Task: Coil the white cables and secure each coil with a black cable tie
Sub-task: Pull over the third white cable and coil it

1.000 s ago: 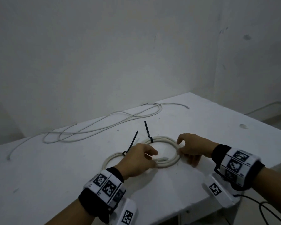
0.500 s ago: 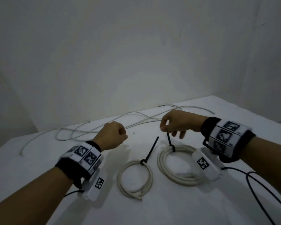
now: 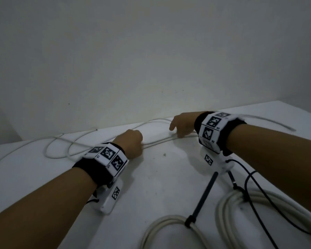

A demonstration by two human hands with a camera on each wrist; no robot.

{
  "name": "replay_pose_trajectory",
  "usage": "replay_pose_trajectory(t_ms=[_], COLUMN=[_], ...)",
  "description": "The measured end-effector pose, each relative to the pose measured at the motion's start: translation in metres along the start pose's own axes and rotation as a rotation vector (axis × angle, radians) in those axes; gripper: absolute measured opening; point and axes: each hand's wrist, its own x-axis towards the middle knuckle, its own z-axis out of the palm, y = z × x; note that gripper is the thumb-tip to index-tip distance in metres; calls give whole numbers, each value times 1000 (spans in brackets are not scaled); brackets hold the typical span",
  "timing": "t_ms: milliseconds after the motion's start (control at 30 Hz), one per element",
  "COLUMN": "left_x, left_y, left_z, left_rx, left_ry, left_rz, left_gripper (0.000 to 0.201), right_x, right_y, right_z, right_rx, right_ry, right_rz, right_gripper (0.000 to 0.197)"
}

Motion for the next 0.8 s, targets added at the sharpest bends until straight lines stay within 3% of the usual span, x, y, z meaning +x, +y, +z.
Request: replay_pose_trajectory(t_ms=[133, 267, 367, 467, 600, 733, 800], left_x=[4, -4, -20, -42, -75, -117, -141], left_y=[-1, -1, -2, 2, 16, 41, 54], left_z=[-2, -22, -63, -126, -207, -264, -281], left_rx=[51, -51, -222, -362, -509, -709, -760], left_ry=[-5, 19, 197, 463, 678, 818, 869], left_rz=[-26, -23, 11, 47, 107, 129, 152], left_gripper=[23, 23, 16, 11, 12, 12, 11], right_x=[13, -5, -37, -76, -129, -186, -210], right_y=[-5, 3, 16, 38, 63, 68, 69], right_z=[5, -5, -26, -54, -95, -116, -121], right_rx=[-54, -12, -90, -124, 74, 245, 501], right_ry=[2, 190, 400, 504, 608, 585, 618], right_rz=[-9, 15, 61, 181, 329, 432, 410], right_gripper=[36, 20, 20, 22, 2, 10, 15])
